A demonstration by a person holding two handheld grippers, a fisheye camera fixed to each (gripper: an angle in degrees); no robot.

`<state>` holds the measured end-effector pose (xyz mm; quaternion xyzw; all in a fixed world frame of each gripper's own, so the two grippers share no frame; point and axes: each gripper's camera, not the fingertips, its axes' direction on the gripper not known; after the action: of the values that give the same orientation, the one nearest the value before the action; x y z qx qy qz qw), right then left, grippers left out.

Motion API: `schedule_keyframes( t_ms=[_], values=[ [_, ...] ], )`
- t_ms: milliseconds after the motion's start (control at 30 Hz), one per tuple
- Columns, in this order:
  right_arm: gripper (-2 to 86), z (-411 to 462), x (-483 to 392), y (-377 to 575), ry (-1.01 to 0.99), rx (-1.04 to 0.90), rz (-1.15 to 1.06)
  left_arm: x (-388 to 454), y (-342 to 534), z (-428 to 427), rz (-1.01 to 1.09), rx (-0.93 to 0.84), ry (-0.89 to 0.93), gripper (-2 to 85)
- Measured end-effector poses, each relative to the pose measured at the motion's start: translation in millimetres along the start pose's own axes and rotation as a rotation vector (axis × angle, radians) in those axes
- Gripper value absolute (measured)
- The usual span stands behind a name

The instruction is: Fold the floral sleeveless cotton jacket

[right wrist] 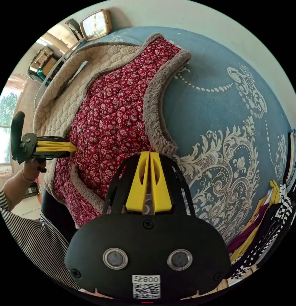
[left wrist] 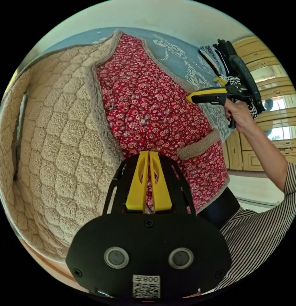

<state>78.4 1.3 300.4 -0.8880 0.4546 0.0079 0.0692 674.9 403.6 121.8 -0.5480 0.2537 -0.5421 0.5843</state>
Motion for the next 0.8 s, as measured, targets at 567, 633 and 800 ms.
schedule_keyframes(
  t_ms=[567,633,800],
  values=[
    [0.1,-40,6,-117,-0.057,0.165,-0.128,-11,-83,-30,-0.023,0.202,-0.186,0.1],
    [0.1,-62,13,-132,-0.036,0.257,-0.103,-7,-79,-35,-0.008,0.220,-0.209,0.1],
    [0.2,-71,29,-217,0.008,0.284,-0.051,4,-76,-24,0.077,0.195,-0.310,0.2]
  ],
)
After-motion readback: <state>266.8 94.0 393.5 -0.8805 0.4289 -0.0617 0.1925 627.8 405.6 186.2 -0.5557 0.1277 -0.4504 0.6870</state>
